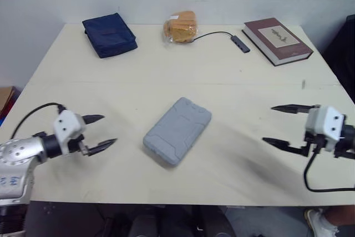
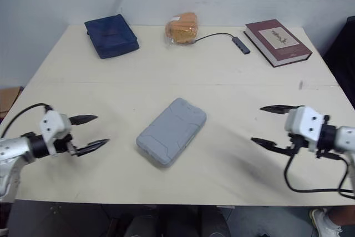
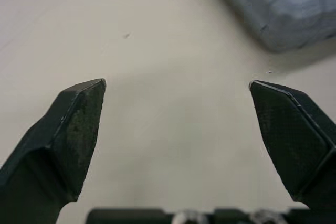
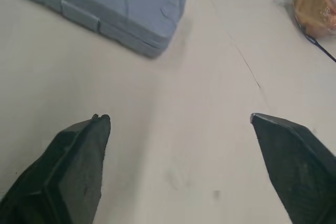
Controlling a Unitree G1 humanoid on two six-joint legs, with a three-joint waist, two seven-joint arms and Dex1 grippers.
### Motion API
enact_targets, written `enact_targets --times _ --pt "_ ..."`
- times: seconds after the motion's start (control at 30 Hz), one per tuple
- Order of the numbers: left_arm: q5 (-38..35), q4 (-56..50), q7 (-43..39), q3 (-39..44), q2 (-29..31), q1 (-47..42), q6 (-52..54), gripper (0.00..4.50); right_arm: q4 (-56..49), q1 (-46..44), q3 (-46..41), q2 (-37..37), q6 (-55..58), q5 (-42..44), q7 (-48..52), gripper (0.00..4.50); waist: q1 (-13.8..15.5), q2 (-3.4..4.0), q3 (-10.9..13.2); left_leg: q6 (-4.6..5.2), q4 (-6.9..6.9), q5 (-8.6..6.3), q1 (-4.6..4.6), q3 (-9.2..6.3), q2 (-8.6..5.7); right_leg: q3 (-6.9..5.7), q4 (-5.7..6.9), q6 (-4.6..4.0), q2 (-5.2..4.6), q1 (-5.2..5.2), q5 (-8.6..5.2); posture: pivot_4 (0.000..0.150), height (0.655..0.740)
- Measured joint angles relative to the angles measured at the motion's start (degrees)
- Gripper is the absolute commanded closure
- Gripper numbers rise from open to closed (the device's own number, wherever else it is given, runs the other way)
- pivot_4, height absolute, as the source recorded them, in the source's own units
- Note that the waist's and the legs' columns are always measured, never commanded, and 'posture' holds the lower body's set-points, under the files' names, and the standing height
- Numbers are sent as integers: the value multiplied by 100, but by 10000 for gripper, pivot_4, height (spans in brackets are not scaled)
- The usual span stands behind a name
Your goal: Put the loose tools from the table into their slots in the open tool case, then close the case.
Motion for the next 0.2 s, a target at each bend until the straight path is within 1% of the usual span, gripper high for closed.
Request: enact_targets --times 0.2 --pt "164 -48 232 35 5 147 -179 0 314 -309 71 31 0 -51 -51 735 -5 1 1 -1 -3 -1 -5 1 -2 1 -7 0 -11 -3 0 1500 7400"
